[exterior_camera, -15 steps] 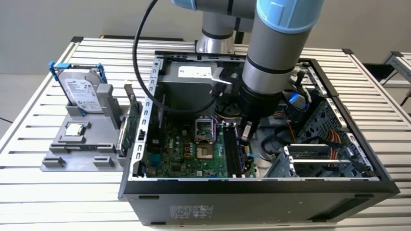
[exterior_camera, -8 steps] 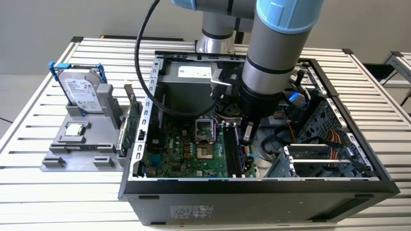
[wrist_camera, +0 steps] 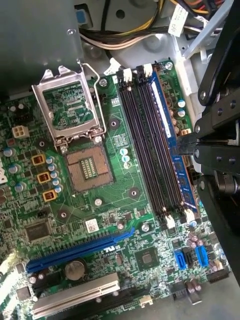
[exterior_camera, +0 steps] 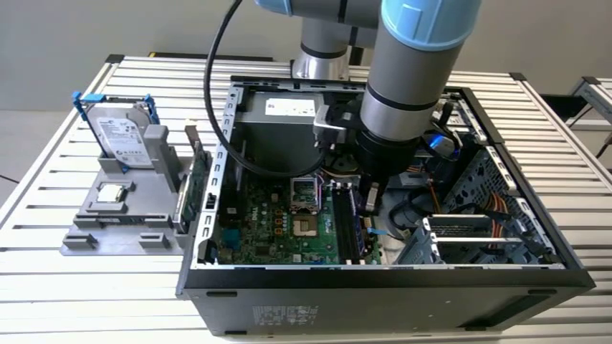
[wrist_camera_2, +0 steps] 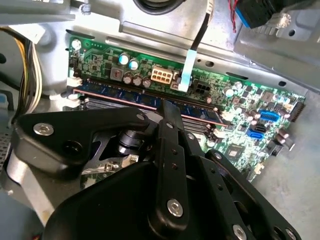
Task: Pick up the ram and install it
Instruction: 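Press down the ram until it locks into place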
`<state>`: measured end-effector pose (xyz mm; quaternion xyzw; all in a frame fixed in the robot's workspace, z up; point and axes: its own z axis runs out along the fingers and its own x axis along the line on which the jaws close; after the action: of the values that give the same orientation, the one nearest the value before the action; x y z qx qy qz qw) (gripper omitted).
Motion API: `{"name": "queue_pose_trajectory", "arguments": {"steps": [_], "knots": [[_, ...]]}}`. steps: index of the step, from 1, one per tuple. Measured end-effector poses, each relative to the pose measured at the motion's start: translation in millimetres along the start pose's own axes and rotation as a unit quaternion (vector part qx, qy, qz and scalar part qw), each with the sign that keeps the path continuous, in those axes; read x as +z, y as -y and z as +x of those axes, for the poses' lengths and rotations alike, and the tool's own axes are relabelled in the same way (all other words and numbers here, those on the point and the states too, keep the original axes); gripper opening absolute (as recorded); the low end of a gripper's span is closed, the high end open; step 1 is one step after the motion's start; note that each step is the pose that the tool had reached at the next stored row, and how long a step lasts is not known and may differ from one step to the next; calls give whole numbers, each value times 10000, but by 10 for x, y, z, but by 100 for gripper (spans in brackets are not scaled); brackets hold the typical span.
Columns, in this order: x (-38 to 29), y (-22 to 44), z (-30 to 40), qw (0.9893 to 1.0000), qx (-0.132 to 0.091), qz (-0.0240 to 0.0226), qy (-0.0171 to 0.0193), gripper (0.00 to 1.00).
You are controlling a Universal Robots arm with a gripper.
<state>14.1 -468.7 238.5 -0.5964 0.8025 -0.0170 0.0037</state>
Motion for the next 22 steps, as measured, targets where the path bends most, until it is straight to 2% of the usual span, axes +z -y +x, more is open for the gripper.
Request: {"name": "queue_pose_trajectory", "arguments": {"steps": [6, 13, 16, 22], "knots": [[3, -5, 2, 9996, -294, 4, 9, 0], [6, -16, 5, 9983, -581, 9, 18, 0], [7, -20, 6, 9979, -654, 10, 20, 0], [8, -22, 7, 9978, -663, 10, 21, 0]]}}
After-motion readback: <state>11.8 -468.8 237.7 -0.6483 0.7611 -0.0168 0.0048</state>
